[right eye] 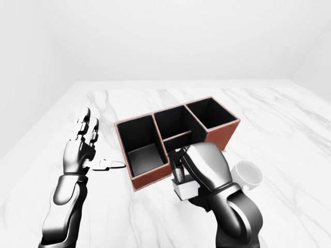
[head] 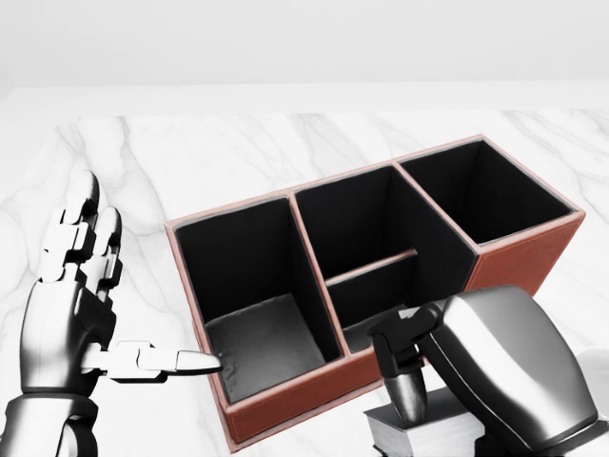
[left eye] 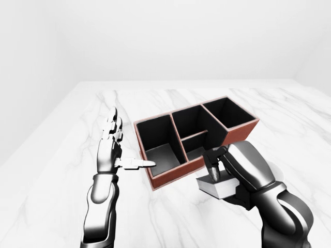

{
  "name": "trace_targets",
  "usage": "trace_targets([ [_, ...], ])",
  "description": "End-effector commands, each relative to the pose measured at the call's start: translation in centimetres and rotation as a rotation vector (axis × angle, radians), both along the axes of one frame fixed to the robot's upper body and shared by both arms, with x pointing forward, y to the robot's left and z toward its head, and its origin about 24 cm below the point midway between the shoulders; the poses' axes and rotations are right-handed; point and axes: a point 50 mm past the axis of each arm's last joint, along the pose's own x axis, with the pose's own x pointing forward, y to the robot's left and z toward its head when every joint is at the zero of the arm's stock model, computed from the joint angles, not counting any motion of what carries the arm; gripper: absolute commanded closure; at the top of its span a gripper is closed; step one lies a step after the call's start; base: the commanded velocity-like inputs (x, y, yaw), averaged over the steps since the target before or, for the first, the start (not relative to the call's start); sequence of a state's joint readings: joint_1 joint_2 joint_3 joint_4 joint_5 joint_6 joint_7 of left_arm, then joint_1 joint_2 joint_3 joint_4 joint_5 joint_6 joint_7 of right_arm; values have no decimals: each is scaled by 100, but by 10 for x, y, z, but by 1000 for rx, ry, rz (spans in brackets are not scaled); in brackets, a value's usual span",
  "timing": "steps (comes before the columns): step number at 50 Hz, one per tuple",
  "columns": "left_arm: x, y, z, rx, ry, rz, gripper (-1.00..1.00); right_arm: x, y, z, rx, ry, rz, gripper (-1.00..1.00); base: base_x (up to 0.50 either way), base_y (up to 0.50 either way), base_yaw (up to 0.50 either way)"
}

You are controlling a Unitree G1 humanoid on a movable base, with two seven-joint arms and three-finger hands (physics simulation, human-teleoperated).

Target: Pick up the book and place it in the front compartment of the caddy.

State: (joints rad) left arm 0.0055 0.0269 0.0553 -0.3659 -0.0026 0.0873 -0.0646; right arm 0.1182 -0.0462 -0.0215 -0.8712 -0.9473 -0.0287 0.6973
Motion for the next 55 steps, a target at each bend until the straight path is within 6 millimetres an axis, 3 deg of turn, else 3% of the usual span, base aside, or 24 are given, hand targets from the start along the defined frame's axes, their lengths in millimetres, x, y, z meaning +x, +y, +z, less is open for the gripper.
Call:
trace_targets([
  [1, 0, 0, -1, 0, 3, 1, -100, 3, 0, 16, 5, -79, -9, 100, 0, 0, 0],
  [22, 1, 1, -1, -3, 6, 6, -100, 16, 3, 55, 22, -253, -9, 100, 0, 0, 0],
  [55, 1, 2, 1, -4, -5, 8, -100, 53, 28, 79, -14, -298, 55, 100, 0, 0, 0],
])
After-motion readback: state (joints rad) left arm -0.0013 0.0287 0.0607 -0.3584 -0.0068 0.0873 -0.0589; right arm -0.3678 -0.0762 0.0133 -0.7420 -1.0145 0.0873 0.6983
